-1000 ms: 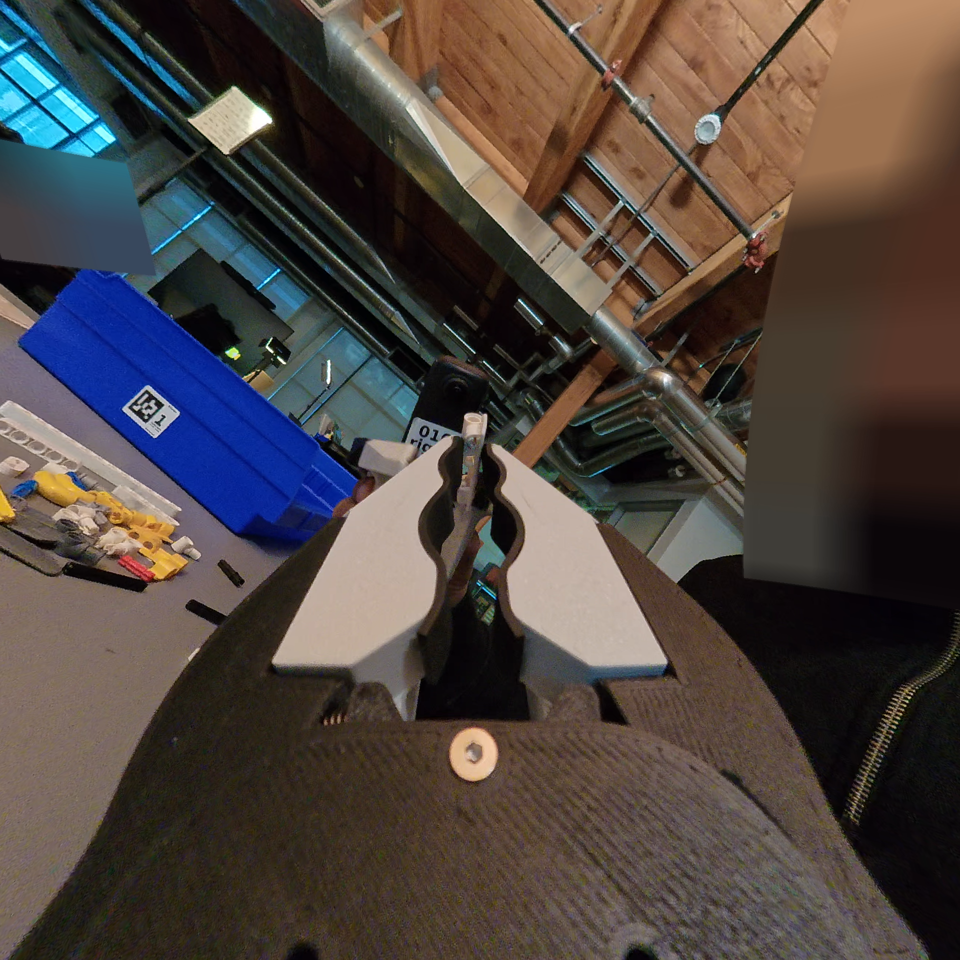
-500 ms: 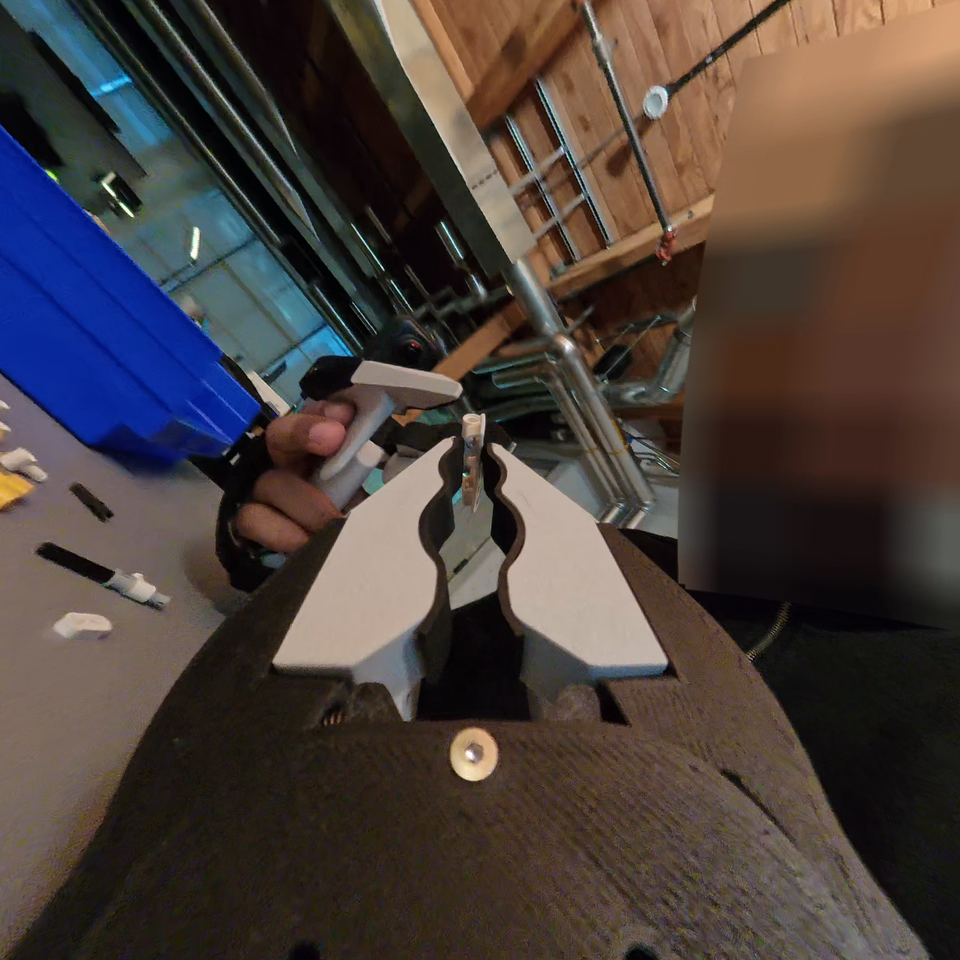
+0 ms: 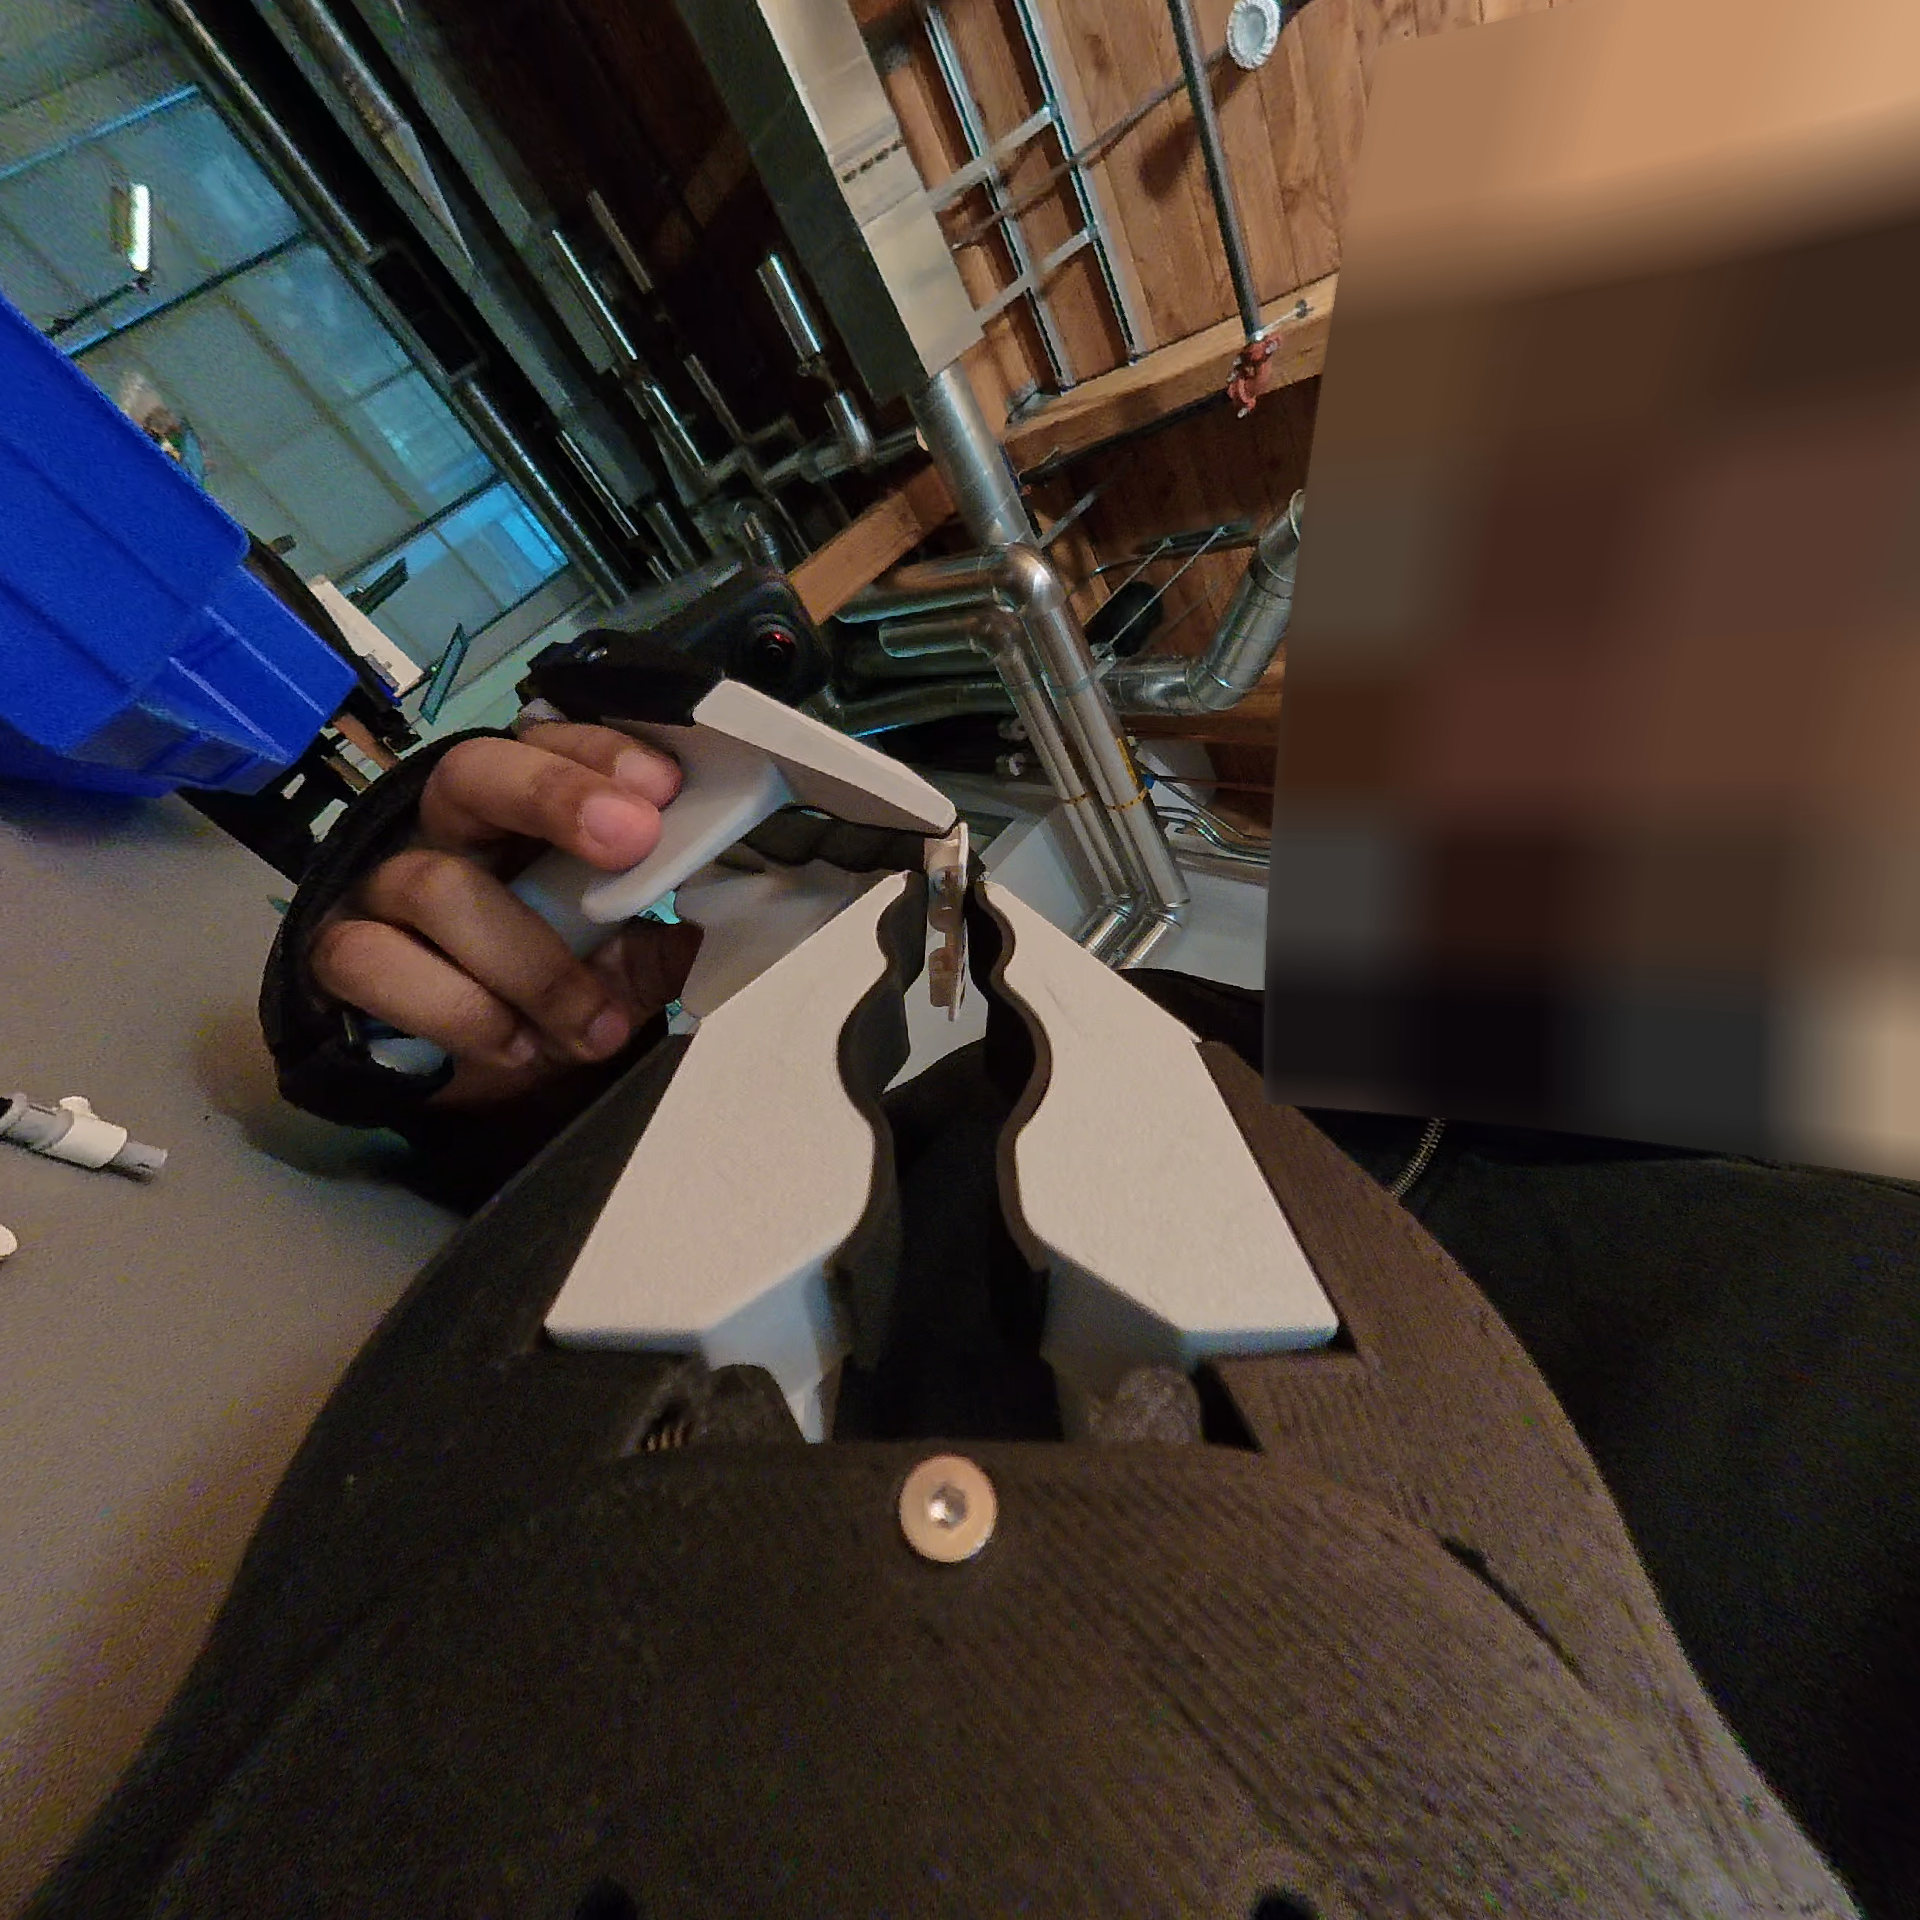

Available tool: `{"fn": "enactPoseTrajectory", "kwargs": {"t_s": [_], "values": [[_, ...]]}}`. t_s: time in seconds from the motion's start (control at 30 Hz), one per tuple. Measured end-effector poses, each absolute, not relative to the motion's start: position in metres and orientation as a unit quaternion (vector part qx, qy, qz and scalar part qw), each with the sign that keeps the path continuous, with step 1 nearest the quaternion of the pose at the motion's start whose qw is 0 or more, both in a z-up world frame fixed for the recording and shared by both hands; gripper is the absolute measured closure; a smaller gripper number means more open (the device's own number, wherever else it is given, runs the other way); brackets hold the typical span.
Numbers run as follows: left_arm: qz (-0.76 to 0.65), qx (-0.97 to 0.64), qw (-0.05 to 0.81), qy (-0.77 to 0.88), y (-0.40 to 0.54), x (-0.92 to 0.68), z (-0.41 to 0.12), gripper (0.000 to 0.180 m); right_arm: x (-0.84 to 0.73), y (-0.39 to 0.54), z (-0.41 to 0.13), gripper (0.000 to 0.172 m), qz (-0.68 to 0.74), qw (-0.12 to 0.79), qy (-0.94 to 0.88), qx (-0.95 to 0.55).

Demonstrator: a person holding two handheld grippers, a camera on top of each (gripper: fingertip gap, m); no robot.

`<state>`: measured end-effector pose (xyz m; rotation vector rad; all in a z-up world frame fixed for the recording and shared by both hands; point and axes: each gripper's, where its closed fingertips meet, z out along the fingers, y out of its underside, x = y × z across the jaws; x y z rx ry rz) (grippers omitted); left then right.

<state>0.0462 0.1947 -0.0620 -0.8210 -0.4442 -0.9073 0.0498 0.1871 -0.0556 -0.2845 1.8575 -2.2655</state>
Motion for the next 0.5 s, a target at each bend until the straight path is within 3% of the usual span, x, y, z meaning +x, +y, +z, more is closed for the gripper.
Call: {"fn": "enactPoseTrajectory", "kwargs": {"t_s": [0.5], "values": [[-0.392,-0.368,0.819,-0.203,0.1876,0.0435,-0.0568,0.174,0.0446,0.1769,-0.0499,0.166,-0.768,0.093,0.631,-0.054]]}}
